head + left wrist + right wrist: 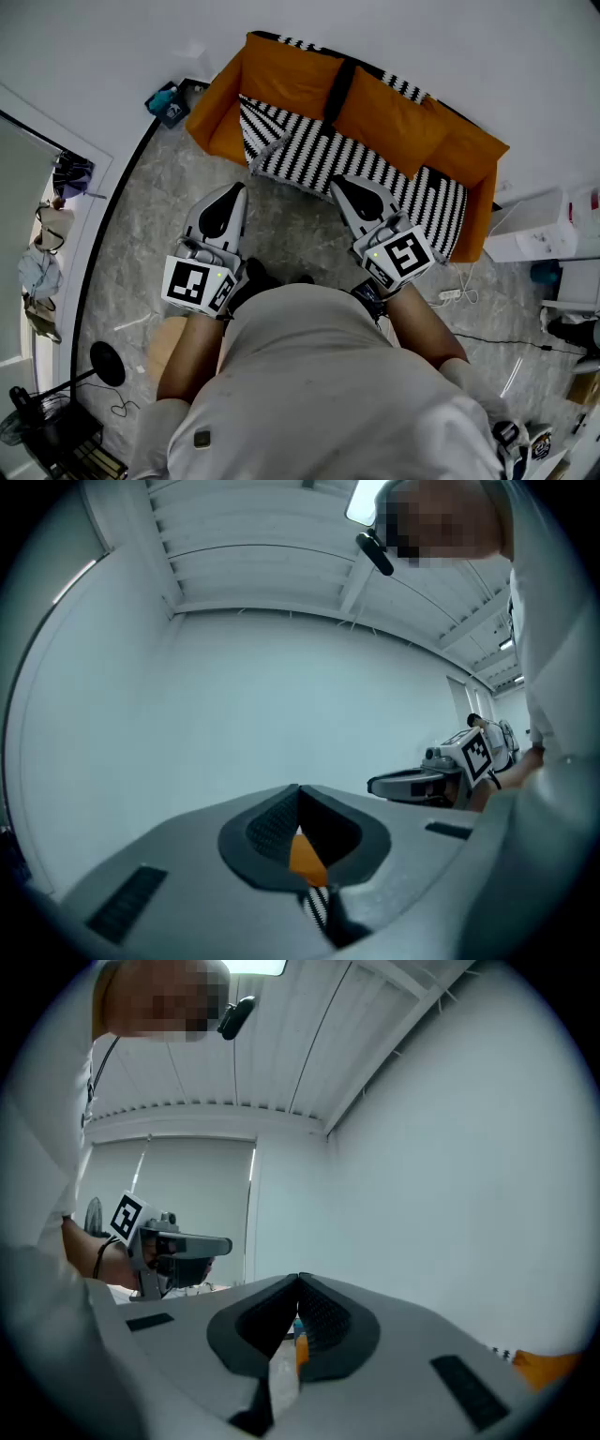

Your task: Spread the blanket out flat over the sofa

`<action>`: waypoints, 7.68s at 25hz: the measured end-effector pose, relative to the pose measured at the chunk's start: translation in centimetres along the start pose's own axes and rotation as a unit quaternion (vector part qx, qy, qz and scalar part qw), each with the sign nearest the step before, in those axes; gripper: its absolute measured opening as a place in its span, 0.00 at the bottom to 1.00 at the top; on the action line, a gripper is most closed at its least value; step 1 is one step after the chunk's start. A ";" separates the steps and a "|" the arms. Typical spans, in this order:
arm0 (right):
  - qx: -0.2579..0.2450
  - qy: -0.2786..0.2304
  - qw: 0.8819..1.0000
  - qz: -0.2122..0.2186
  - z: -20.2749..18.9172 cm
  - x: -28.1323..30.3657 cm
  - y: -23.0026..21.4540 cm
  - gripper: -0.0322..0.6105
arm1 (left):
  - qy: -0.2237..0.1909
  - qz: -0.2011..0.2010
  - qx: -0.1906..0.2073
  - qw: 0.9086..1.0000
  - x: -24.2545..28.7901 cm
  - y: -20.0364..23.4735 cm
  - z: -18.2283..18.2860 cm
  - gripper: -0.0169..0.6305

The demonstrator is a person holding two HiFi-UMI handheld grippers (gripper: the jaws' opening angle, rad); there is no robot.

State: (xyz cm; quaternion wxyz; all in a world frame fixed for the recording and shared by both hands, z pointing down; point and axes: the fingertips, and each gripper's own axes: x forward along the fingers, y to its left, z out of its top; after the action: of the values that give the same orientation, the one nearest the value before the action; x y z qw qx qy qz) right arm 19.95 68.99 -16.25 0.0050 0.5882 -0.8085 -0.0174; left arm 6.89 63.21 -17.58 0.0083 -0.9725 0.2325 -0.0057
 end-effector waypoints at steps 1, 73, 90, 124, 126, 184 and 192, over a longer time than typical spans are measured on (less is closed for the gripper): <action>0.001 0.000 1.000 0.000 0.0 0.0 0.0 0.09 | 0.001 0.000 -0.001 1.000 0.0 0.0 0.0 0.04; 0.057 0.075 0.994 0.055 -7.3 29.3 -7.7 0.09 | 0.054 0.057 -0.065 0.995 9.1 26.8 -6.5 0.04; 0.096 0.120 0.986 0.070 -13.4 35.1 -20.6 0.09 | 0.098 0.082 -0.082 0.988 20.0 29.7 -10.4 0.04; 0.166 0.374 0.912 -0.028 -57.8 42.1 -26.2 0.25 | 0.254 -0.048 -0.136 0.956 28.7 40.5 -42.7 0.04; 0.172 0.389 0.904 -0.028 -60.5 43.1 -25.8 0.26 | 0.259 -0.049 -0.138 0.955 28.9 41.7 -44.6 0.04; 0.033 0.504 0.842 0.190 -67.4 61.6 1.5 0.11 | 0.275 0.067 -0.217 0.934 12.4 58.7 -51.4 0.04; -0.016 0.540 0.806 0.242 -74.2 67.2 7.0 0.11 | 0.274 0.124 -0.243 0.922 8.6 62.4 -54.4 0.04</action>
State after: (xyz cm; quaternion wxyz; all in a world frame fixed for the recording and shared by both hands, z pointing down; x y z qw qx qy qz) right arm -5.27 5.56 57.36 0.4545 0.2880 -0.7907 0.2919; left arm -14.46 2.91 35.70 -0.2920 -0.8684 0.3388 -0.2140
